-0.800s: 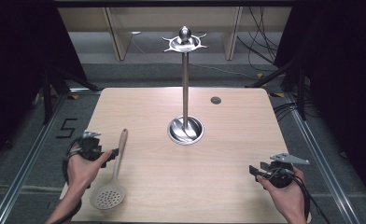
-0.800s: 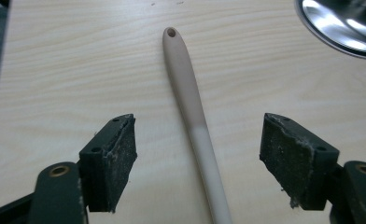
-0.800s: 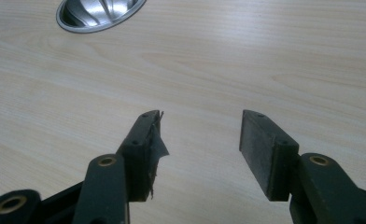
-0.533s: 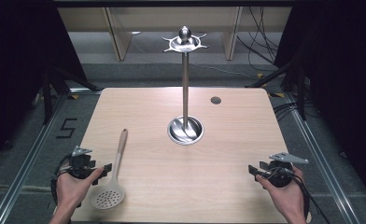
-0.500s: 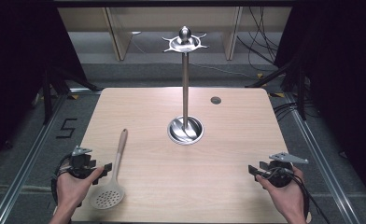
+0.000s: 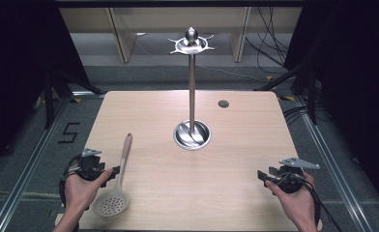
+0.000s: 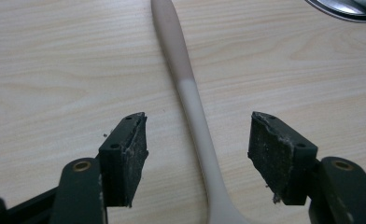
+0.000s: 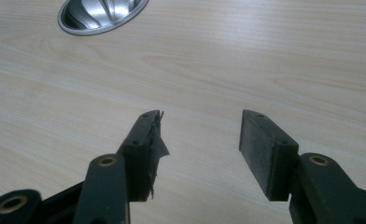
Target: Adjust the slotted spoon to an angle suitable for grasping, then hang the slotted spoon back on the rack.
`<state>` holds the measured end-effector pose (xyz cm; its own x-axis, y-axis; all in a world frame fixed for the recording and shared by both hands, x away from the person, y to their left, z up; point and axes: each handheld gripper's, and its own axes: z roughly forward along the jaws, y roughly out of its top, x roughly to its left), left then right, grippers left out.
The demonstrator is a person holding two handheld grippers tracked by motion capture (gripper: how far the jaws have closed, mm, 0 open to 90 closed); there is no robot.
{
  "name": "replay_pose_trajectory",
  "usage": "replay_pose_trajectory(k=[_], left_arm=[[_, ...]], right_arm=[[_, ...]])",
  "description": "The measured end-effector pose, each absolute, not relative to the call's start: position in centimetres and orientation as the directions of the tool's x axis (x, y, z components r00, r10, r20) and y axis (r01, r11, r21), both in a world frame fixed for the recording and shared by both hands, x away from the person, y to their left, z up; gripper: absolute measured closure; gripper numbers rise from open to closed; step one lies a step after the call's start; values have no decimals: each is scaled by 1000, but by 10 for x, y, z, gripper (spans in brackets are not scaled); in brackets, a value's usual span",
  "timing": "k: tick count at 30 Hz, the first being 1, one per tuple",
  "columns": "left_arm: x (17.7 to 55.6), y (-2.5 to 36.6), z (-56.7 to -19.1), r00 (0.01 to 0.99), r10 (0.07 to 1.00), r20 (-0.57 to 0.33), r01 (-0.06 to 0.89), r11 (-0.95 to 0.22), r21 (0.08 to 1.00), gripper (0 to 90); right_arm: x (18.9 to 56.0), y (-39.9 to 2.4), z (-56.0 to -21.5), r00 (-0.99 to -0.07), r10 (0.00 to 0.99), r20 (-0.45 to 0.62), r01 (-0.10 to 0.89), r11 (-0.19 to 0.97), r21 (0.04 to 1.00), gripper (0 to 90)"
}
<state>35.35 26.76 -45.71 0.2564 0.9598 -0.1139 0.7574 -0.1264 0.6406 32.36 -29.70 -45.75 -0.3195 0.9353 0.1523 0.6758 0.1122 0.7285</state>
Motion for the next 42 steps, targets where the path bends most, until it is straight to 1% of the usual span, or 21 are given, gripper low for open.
replay_pose_trajectory(k=[6,8,10,12,13,14,16,17,18,21,23,24,26,27,28,31,36,38,39,40,42], left_arm=[[362,265,-451,253,962,-106,753,-127,645,362],[364,263,-451,248,964,-100,756,-128,642,360],[366,263,-451,246,964,-104,765,-127,632,357],[370,262,-448,243,965,-96,774,-133,619,356],[372,260,-446,238,967,-91,775,-133,618,356],[375,259,-444,236,968,-83,786,-139,602,356],[385,256,-439,238,969,-67,816,-162,555,349],[391,254,-438,241,968,-66,829,-170,533,346],[396,252,-438,237,969,-63,831,-169,529,349],[405,245,-434,231,972,-49,832,-171,528,410],[412,235,-430,222,973,-67,831,-153,535,435],[415,235,-429,221,974,-49,835,-163,525,445],[421,237,-429,197,980,-42,848,-149,508,479],[423,237,-431,156,986,-57,855,-106,508,486],[427,238,-432,148,988,-51,868,-105,486,494],[432,241,-436,153,986,-65,875,-105,472,490],[436,240,-443,156,985,-68,884,-109,455,458],[440,240,-446,164,984,-62,882,-118,455,458],[442,239,-447,158,985,-69,890,-112,441,458],[445,238,-448,162,985,-62,894,-120,432,460],[452,238,-450,166,984,-57,904,-129,407,475]], right_arm=[[324,-302,-459,-329,929,172,681,107,724,490],[325,-303,-459,-320,933,162,688,112,717,489],[325,-301,-458,-303,935,183,695,85,714,489],[327,-299,-460,-315,934,170,675,95,732,489],[325,-297,-458,-307,929,205,695,72,716,489],[327,-300,-458,-336,928,158,673,120,730,489],[327,-298,-456,-332,929,166,688,118,717,489],[330,-299,-459,-356,921,160,663,128,738,489],[330,-297,-456,-335,927,167,686,119,718,489],[332,-294,-456,-340,926,164,683,123,720,489],[334,-294,-457,-346,924,162,680,128,722,489],[334,-292,-458,-331,925,188,694,103,713,489],[334,-292,-457,-334,924,189,693,105,713,489],[335,-295,-458,-351,923,158,672,131,729,489],[334,-293,-457,-329,926,188,691,100,715,489],[336,-295,-457,-352,922,162,679,132,722,489],[337,-293,-458,-365,914,178,671,126,731,489],[337,-292,-457,-365,914,178,674,128,727,489],[337,-292,-457,-366,914,177,674,129,728,489],[335,-289,-455,-339,923,182,688,111,717,489],[336,-287,-456,-342,921,186,689,111,716,489]])
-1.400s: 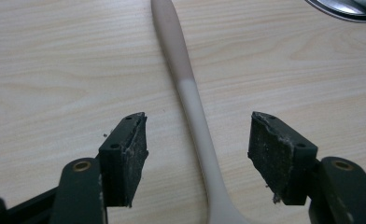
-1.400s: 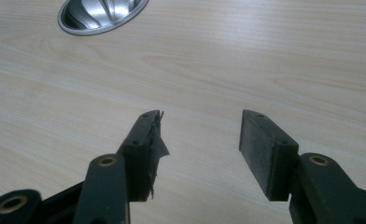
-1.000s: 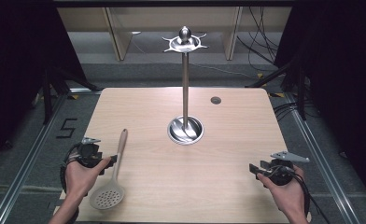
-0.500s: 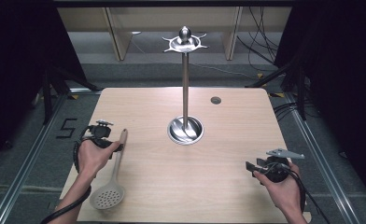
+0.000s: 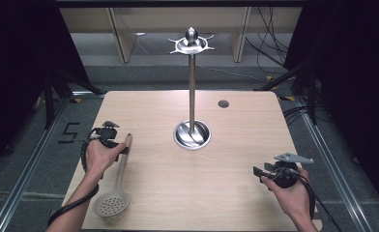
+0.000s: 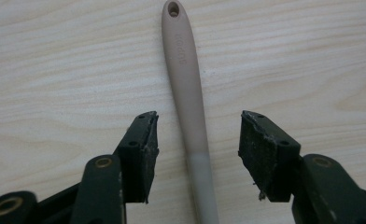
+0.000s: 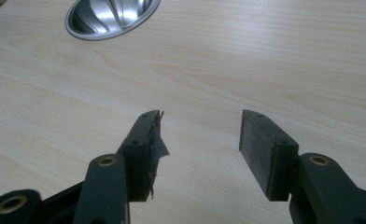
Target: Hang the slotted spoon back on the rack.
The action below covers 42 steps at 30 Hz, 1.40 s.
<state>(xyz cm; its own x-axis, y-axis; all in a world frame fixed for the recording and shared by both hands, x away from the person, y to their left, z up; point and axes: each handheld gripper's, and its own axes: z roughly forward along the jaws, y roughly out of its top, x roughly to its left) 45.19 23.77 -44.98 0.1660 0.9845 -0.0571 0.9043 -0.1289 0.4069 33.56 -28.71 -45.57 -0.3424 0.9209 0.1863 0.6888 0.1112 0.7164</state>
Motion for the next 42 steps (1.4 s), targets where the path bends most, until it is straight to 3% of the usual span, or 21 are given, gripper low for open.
replay_pose_trajectory(k=[2,6,8,9,20,42], left_arm=[[459,237,-452,163,985,-59,920,-130,368,486],[470,235,-458,153,986,-64,939,-125,319,525],[475,236,-461,146,987,-66,940,-117,319,525],[477,235,-461,141,988,-68,942,-113,316,526],[495,234,-465,173,983,-67,950,-148,274,561],[507,230,-483,167,985,-51,959,-150,242,613]], right_arm=[[339,-290,-458,-384,908,170,665,144,732,489],[338,-289,-456,-361,917,171,685,136,716,489],[339,-291,-457,-375,914,156,672,152,725,489],[337,-288,-456,-345,917,202,702,109,704,489],[337,-290,-457,-397,907,142,650,168,741,488],[333,-291,-456,-379,909,174,679,145,719,488]])
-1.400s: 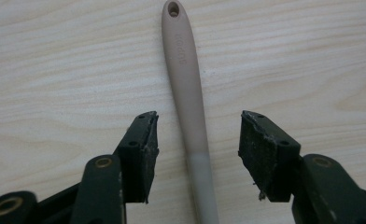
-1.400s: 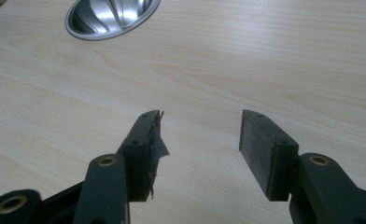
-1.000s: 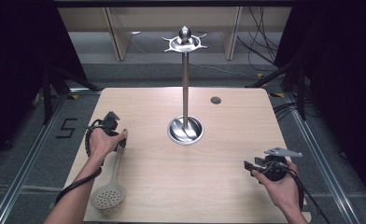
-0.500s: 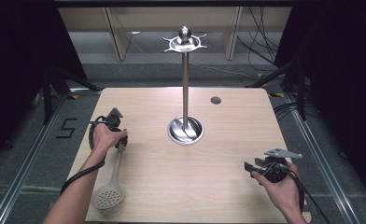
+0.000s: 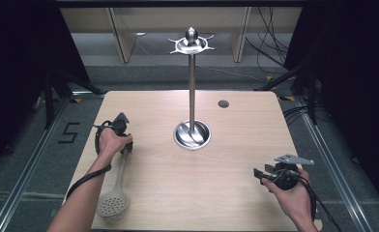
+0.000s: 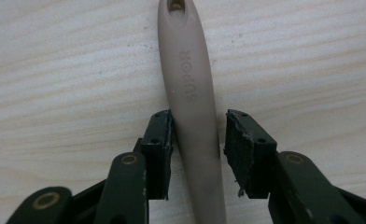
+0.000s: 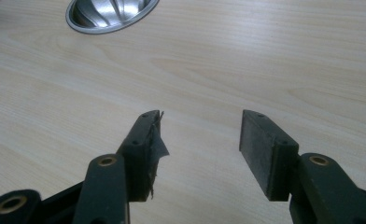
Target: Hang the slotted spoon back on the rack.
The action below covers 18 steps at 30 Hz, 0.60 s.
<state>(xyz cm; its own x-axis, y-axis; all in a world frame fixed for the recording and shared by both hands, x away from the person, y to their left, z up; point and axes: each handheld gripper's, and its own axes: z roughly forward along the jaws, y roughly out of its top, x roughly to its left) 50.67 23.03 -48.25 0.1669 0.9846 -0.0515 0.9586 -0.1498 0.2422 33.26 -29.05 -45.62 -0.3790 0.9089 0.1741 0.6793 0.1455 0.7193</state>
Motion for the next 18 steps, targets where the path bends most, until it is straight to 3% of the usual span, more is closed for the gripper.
replay_pose_trajectory(k=[7,12,18], left_arm=[[506,234,-483,145,985,-93,958,-117,261,665],[499,235,-482,207,960,-189,948,-149,281,686],[484,234,-470,259,942,-213,917,-172,359,690]], right_arm=[[332,-290,-455,-372,913,167,682,146,717,489],[332,-292,-455,-383,912,147,671,166,723,489],[331,-292,-455,-363,921,141,679,158,716,489]])
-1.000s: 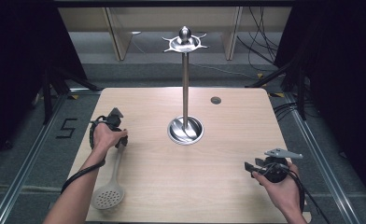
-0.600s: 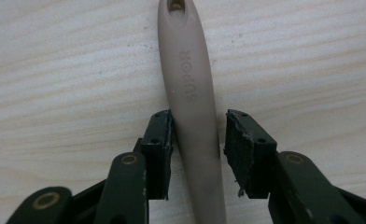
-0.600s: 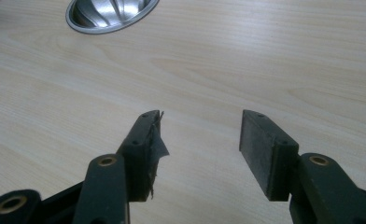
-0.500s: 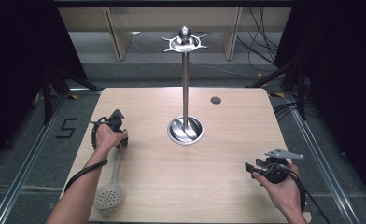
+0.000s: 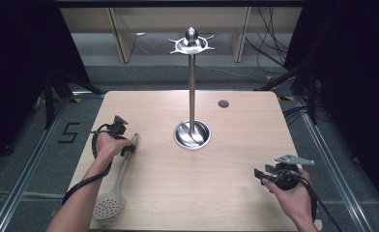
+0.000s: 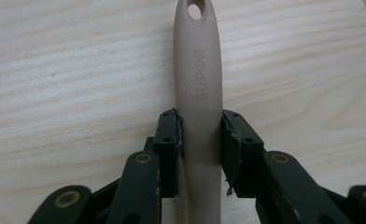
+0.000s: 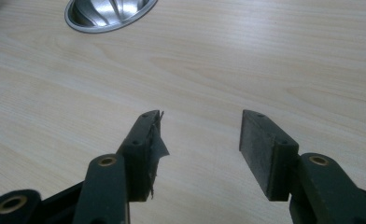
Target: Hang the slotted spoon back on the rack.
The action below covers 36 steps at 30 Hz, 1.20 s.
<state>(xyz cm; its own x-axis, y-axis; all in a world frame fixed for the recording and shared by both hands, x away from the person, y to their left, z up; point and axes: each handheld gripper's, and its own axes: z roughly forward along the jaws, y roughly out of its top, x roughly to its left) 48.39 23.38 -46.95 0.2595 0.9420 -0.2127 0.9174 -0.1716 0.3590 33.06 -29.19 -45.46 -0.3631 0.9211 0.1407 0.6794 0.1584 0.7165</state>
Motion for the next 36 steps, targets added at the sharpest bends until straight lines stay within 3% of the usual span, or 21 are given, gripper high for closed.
replay_pose_trajectory(k=[9,13,17,21,36], left_arm=[[454,233,-442,343,914,-217,833,-190,519,692],[430,237,-428,388,897,-211,756,-179,630,692],[412,246,-415,463,869,-177,695,-231,681,692],[395,248,-407,470,859,-204,642,-174,747,692],[341,272,-377,494,848,-192,477,-80,875,693]], right_arm=[[330,-291,-455,-366,919,146,677,155,719,489],[330,-291,-454,-361,920,154,682,147,717,489],[331,-291,-455,-366,918,154,667,144,731,489],[331,-291,-454,-371,915,158,662,142,736,489],[330,-291,-454,-365,918,156,667,140,732,489]])
